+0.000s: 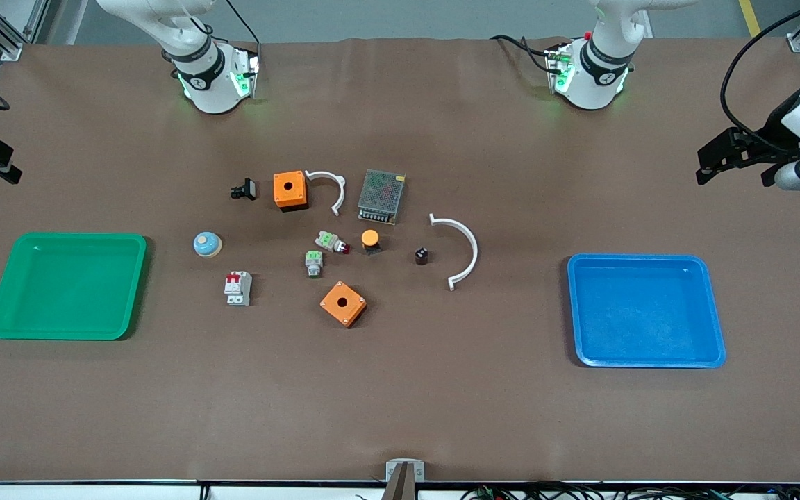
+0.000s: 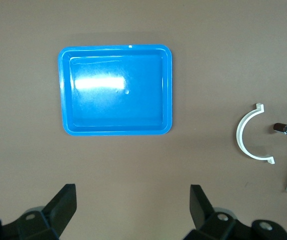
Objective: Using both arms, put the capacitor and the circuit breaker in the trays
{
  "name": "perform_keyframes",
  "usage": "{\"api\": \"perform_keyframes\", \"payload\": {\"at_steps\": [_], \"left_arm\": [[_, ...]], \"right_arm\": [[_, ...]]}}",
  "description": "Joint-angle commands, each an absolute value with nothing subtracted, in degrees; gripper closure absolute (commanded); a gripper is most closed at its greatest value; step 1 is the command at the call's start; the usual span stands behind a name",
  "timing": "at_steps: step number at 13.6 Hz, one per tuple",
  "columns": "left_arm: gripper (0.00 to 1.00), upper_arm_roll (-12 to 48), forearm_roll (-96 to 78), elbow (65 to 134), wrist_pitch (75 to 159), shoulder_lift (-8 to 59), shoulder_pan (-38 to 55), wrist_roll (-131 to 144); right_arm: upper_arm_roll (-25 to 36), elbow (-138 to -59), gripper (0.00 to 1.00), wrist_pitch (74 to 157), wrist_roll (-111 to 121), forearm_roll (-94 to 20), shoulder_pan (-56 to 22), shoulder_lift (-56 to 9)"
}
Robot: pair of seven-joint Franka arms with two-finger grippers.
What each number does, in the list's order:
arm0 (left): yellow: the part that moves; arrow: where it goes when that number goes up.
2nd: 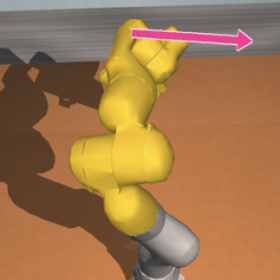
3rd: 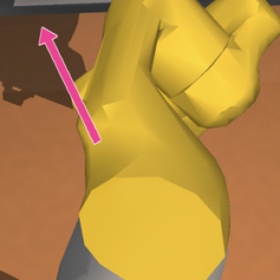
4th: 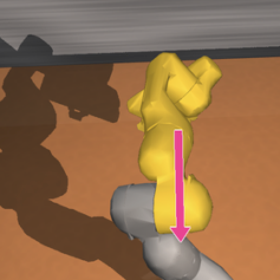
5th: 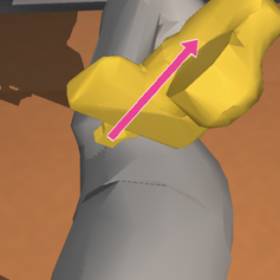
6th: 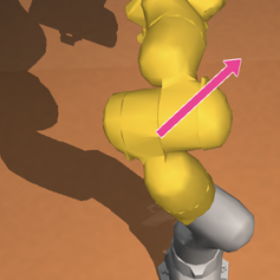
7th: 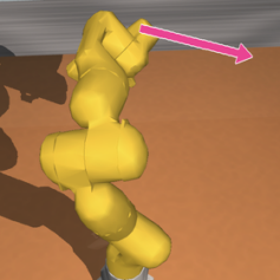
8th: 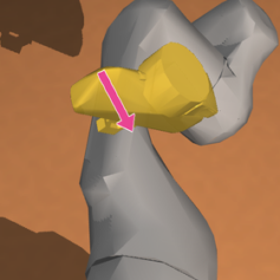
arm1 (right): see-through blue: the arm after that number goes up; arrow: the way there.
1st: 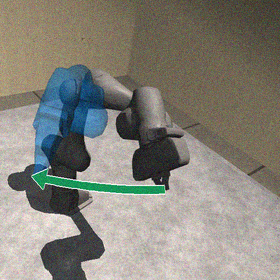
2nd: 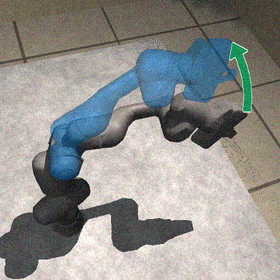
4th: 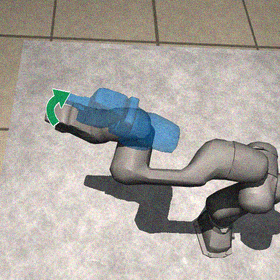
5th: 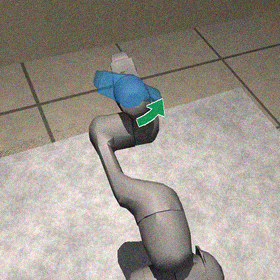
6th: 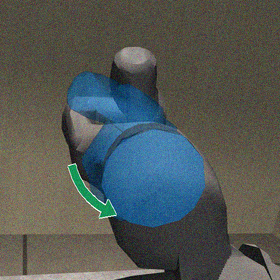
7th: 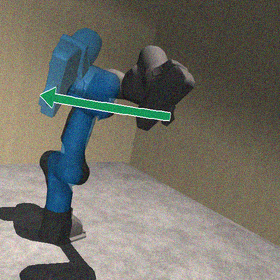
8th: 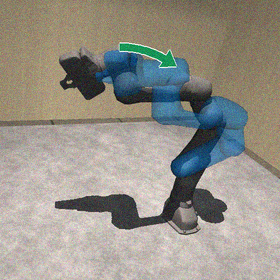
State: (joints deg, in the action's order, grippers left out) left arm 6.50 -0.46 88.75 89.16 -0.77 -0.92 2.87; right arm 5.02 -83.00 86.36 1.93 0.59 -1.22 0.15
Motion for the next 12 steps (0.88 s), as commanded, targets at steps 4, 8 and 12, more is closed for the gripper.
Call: {"api": "perform_keyframes", "payload": {"at_steps": [4, 8, 12], "left_arm": [[0.00, 6.8, 0.4, 87.9, 88.0, -1.0, -1.3, 2.7], [0.00, 7.1, 0.1, 87.2, 88.1, 1.2, -0.8, 3.4], [0.00, 7.7, -0.1, 87.8, 88.1, 3.4, 2.2, 9.2]], "right_arm": [[4.8, -81.3, 0.00, 85.4, 1.9, 1.0, -1.2, -0.5], [4.8, -81.2, 0.00, 85.4, 1.9, 0.9, -1.3, -0.6], [4.8, -81.3, 0.00, 85.4, 1.9, 0.8, -1.4, -0.6]]}}
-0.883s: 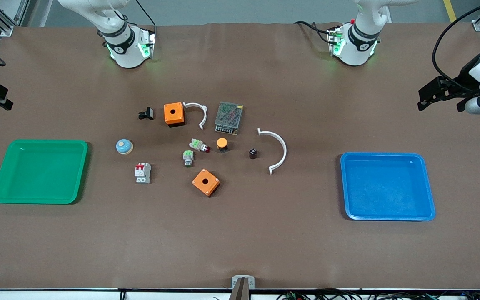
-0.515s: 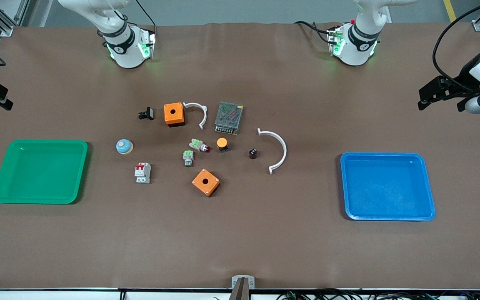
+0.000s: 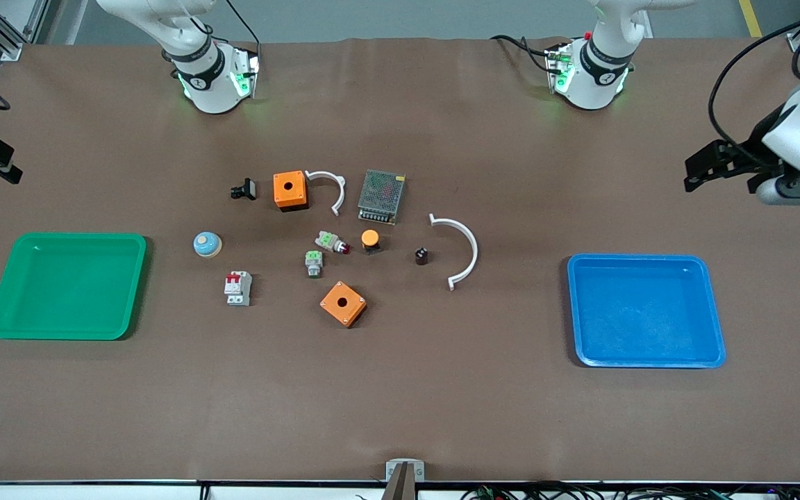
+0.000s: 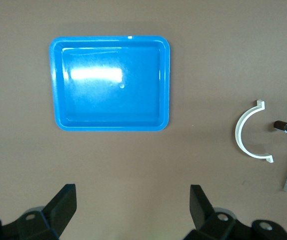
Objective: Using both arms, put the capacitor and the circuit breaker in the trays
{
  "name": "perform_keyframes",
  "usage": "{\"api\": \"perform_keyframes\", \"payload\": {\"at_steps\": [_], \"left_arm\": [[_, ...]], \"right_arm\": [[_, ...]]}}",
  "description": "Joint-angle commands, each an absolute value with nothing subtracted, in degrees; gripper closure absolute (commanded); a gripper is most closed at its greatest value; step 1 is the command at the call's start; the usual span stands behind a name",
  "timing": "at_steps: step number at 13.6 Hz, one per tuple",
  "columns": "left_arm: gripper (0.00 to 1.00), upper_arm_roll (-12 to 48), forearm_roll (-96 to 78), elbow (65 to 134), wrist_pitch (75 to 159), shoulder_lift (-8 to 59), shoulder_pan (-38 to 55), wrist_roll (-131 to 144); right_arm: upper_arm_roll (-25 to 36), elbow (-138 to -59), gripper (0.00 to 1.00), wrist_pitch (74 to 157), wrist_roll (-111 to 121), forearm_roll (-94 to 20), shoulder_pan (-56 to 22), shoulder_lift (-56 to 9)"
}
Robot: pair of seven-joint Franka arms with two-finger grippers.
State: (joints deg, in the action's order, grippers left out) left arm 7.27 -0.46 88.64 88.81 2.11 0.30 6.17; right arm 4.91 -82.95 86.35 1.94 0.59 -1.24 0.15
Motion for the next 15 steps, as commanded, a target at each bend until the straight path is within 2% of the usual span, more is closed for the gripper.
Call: {"api": "perform_keyframes", "payload": {"at_steps": [1, 4, 7, 15], "left_arm": [[0.00, 7.8, 0.0, 87.8, 88.2, 3.9, 3.5, 11.6], [0.00, 8.2, 0.0, 87.8, 89.5, 5.5, 6.9, 18.4], [0.00, 8.3, -0.2, 88.3, 91.3, 7.0, 9.7, 22.1], [0.00, 8.4, -1.1, 88.2, 98.8, 17.0, 22.0, 51.3]], "right_arm": [[4.7, -81.4, 0.00, 85.4, 1.9, 0.6, -1.5, -0.7], [4.8, -81.6, 0.00, 84.8, 1.7, 0.5, -3.9, -2.6], [4.8, -81.5, 0.00, 84.9, 1.5, 0.5, -7.7, -7.2], [4.8, -82.5, 0.00, 86.2, 1.4, 0.8, -14.7, -16.2]]}}
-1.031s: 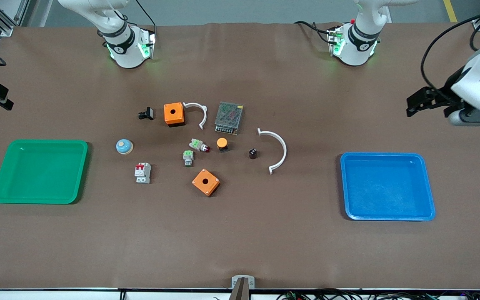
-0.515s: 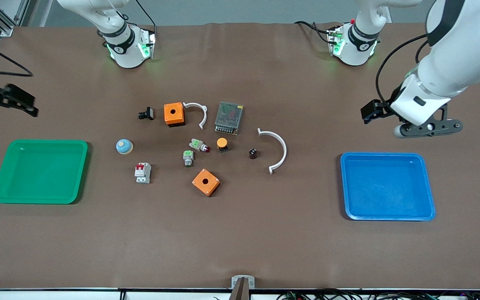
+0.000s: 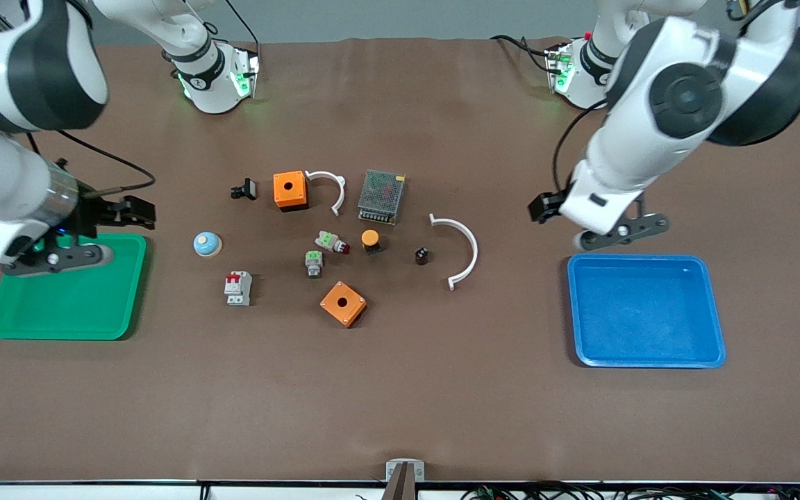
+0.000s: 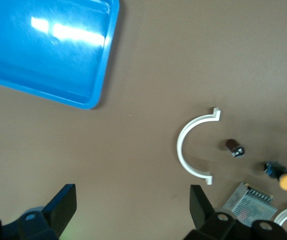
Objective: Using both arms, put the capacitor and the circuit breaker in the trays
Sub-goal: 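Reach the right gripper to the breaker while the left gripper reaches the capacitor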
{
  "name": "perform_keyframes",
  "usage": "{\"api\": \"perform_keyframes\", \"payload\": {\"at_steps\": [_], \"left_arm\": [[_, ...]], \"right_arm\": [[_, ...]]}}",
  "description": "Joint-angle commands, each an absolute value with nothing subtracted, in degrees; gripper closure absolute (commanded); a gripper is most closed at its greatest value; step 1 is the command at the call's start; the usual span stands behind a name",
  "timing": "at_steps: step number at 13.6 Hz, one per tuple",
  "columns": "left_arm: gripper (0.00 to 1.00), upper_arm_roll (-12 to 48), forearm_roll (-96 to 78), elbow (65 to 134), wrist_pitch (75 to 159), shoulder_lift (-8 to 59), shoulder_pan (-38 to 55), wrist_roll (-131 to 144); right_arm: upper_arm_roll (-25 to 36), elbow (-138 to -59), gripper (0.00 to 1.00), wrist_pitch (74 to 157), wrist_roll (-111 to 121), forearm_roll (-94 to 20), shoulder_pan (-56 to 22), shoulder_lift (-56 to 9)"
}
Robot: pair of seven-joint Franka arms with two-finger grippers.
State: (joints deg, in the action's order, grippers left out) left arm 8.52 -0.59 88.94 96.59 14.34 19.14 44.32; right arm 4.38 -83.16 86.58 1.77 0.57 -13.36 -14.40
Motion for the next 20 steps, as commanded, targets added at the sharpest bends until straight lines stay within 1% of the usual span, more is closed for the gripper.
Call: {"api": "perform_keyframes", "payload": {"at_steps": [1, 3, 6, 7, 9, 11, 13, 16, 18, 20], "left_arm": [[0.00, 8.3, -1.0, 88.2, 101.1, 19.1, 23.7, 56.5], [0.00, 8.3, -0.6, 88.3, 106.7, 22.6, 27.7, 61.9], [0.00, 8.3, 0.1, 88.4, 113.0, 27.0, 31.1, 70.5], [0.01, 8.1, 0.5, 88.4, 114.3, 28.4, 32.2, 72.5], [0.05, 8.2, 1.9, 89.6, 117.1, 30.2, 33.2, 76.6], [0.13, 8.2, 3.5, 91.3, 120.7, 32.3, 34.4, 79.8], [0.18, 8.3, 3.7, 91.3, 125.0, 35.0, 35.2, 83.7], [0.26, 8.1, 3.8, 91.2, 129.0, 37.3, 36.4, 86.6], [0.28, 7.9, 3.8, 91.2, 130.5, 38.8, 36.9, 86.7], [0.30, 7.8, 4.0, 91.2, 131.7, 39.8, 36.8, 87.0]], "right_arm": [[4.8, -83.2, 0.00, 87.7, 1.1, 0.5, -14.7, -17.3], [4.8, -87.8, 0.00, 93.0, 0.8, -1.0, -14.2, -18.4], [4.8, -97.7, 0.00, 105.2, -2.4, -2.6, -14.1, -18.2], [4.8, -99.7, 0.00, 108.1, -4.0, -2.7, -14.4, -18.3], [4.7, -103.4, 0.00, 114.0, -7.4, -2.8, -14.7, -18.5], [4.7, -106.6, 0.00, 120.1, -7.5, -2.8, -15.3, -19.7], [4.7, -108.2, 0.00, 125.1, -7.6, -2.8, -15.3, -21.9], [4.7, -108.5, 0.00, 128.2, -7.6, -3.7, -15.7, -24.2], [4.7, -108.5, 0.00, 128.9, -7.5, -7.0, -15.8, -25.7], [4.7, -108.5, 0.00, 129.7, -7.5, -7.7, -15.9, -26.6]]}}
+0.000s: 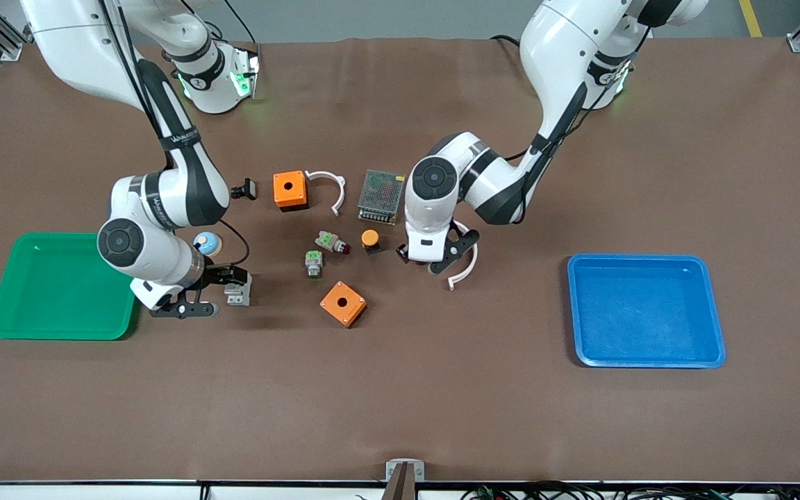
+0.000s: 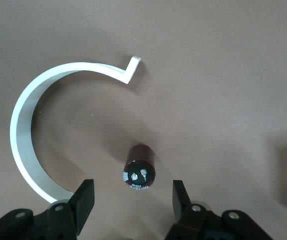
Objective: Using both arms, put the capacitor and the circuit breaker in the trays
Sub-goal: 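Grasp the breaker with the right gripper while the left gripper grasps the capacitor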
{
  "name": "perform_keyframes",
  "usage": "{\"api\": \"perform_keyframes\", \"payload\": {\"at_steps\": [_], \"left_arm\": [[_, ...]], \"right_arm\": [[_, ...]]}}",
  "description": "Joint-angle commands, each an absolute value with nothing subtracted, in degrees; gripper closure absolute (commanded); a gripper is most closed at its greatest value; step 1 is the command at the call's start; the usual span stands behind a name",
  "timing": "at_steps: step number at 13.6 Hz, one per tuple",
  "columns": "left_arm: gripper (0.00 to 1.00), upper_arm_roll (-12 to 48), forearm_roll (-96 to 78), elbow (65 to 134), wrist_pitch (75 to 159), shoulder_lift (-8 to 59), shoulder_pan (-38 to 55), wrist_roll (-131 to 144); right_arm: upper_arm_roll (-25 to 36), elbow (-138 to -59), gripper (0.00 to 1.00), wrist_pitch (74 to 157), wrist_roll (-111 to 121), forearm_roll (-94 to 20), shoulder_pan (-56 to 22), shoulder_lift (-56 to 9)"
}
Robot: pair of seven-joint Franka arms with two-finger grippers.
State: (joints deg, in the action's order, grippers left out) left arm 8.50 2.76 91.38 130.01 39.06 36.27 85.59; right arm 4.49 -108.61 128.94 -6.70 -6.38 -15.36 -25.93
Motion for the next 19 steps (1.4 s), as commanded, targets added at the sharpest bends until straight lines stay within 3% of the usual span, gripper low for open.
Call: {"api": "perform_keyframes", "payload": {"at_steps": [1, 7, 10, 11, 14, 16, 19], "left_arm": [[0.31, 7.8, 4.1, 91.2, 132.2, 40.6, 36.9, 87.1], [0.40, 7.8, 4.3, 91.0, 134.7, 42.9, 37.4, 87.7], [0.58, 7.8, 4.3, 91.1, 134.7, 42.9, 37.4, 87.8], [0.68, 7.8, 4.2, 91.1, 134.7, 42.9, 37.4, 87.8], [0.99, 7.8, 4.3, 91.0, 134.5, 42.4, 36.9, 87.2], [1.00, 7.6, 5.7, 91.0, 132.7, 40.3, 36.0, 86.9], [1.00, 7.6, 10.0, 90.8, 128.2, 35.3, 32.5, 85.5]], "right_arm": [[4.7, -108.5, 0.00, 129.8, -7.5, -7.7, -15.9, -26.9], [4.7, -108.5, 0.00, 131.7, -7.5, -8.1, -16.6, -29.3], [4.7, -109.2, 0.04, 133.3, -7.5, -8.1, -16.6, -29.8], [4.7, -109.2, 0.13, 133.4, -7.5, -8.1, -16.6, -29.8], [4.7, -109.2, 0.56, 133.1, -7.4, -8.1, -16.4, -29.9], [4.7, -109.2, 0.73, 132.7, -7.5, -8.1, -16.3, -29.8], [4.7, -109.2, 0.84, 132.1, -7.5, -8.1, -16.0, -29.2]]}}
